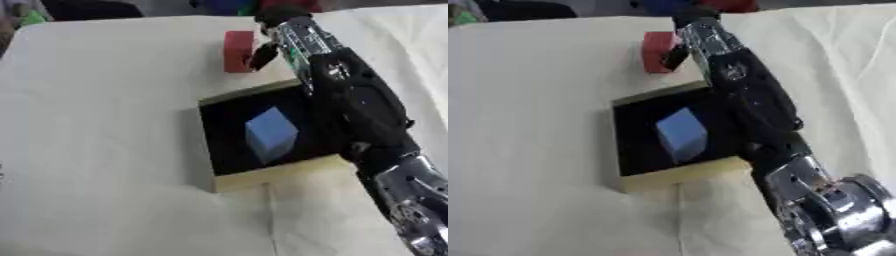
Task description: Pick up objects on the table and place them in the box.
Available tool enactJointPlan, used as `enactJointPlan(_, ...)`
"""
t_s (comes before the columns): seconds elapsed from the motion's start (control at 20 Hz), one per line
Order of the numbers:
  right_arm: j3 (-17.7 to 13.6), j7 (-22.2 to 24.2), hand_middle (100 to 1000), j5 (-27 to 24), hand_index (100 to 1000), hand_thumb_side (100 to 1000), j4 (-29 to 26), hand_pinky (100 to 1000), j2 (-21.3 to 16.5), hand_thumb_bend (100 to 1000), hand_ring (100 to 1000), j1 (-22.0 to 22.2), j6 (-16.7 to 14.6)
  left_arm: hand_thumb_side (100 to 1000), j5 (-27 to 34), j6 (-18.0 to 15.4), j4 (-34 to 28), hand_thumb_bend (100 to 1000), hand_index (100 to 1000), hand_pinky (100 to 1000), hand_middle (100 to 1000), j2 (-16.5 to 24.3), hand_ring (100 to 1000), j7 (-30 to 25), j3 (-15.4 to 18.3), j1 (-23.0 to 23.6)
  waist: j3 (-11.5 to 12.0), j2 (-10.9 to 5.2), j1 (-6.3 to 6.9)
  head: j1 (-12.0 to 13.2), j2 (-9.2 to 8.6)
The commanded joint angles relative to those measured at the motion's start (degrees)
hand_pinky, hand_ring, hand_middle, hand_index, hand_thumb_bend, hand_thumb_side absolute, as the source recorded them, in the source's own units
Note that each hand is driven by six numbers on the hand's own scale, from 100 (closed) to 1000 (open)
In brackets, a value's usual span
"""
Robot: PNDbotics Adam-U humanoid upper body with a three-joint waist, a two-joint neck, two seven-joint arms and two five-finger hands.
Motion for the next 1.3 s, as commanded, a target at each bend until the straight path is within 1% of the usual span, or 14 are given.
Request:
enactJointPlan(0.05, 0.16, -0.18, 818, -2.32, 1000, 565, -1.27, 863, 0.3, 275, 914, -1.13, -0.6, 857, 0.26, 0.04, -0.79, 100, 934, 747, 732, 0.6, 708, -0.21, 0.1, -0.73, 0.24, -0.94, 0.13, -0.11, -0.54)
enactJointPlan(0.3, 0.33, 0.45, 817, -4.26, 1000, 568, -1.81, 861, 0.42, 260, 912, -1.51, -1.03, 855, 0.26, 0.04, -0.79, 100, 934, 747, 733, 0.63, 708, -0.28, 0.1, -0.89, 0.32, -0.96, -0.11, -0.12, -0.59)
enactJointPlan(0.55, -0.49, 0.96, 811, -4.22, 1000, 563, -1.56, 858, 0.56, 235, 909, -1.44, -0.43, 857, 0.28, -0.01, -0.79, 100, 934, 747, 733, 0.61, 707, -0.35, 0.09, -0.97, 0.67, -0.88, -0.23, -0.08, -0.88)
enactJointPlan(0.8, -0.91, 1.04, 813, -1.2, 1000, 548, 0.01, 856, 0.72, 263, 912, -1.25, 1.64, 858, 0.34, 0.03, -0.79, 100, 933, 747, 731, 0.52, 707, -0.43, 0.06, -1.06, 0.88, -0.67, -0.22, -0.12, -0.97)
enactJointPlan(0.95, -1.41, 0.85, 810, 0.67, 1000, 549, 0.96, 854, 1.05, 259, 911, -1.05, 2.87, 859, 0.34, 0.02, -0.79, 100, 933, 747, 731, 0.52, 707, -0.51, 0.05, -1.11, 0.96, -0.62, -0.17, -0.25, -1.05)
enactJointPlan(1.05, -1.53, 0.65, 771, 1.07, 1000, 540, 1.38, 843, 1.39, 228, 897, -0.86, 2.76, 858, 0.33, 0.02, -0.79, 100, 933, 747, 732, 0.51, 707, -0.54, 0.07, -1.13, 1.01, -0.63, -0.13, -0.31, -1.15)
enactJointPlan(1.15, -1.44, -0.16, 649, 0.57, 928, 503, 1.3, 816, 1.66, 183, 841, -0.7, 1.99, 858, 0.33, 0.02, -0.79, 100, 933, 747, 731, 0.5, 706, -0.58, 0.09, -1.11, 1.02, -0.64, -0.08, -0.27, -1.15)
enactJointPlan(1.2, -1.27, -0.85, 582, 0.31, 880, 461, 1.17, 798, 1.7, 147, 797, -0.66, 1.62, 858, 0.33, 0.02, -0.79, 100, 933, 747, 731, 0.5, 706, -0.59, 0.11, -1.07, 1.01, -0.65, -0.08, -0.25, -1.13)
enactJointPlan(1.25, -1.14, -1.75, 561, 0.02, 864, 451, 0.93, 791, 1.78, 126, 782, -0.61, 1.36, 857, 0.35, 0.04, -0.79, 100, 931, 747, 729, 0.48, 706, -0.58, 0.13, -1.06, 0.98, -0.65, -0.07, -0.25, -1.11)
enactJointPlan(1.3, -1.07, -2.71, 517, -0.42, 829, 422, 0.65, 778, 1.87, 100, 747, -0.56, 1.14, 857, 0.36, 0.05, -0.79, 100, 931, 747, 729, 0.48, 706, -0.56, 0.14, -1.06, 0.95, -0.65, -0.08, -0.25, -1.09)
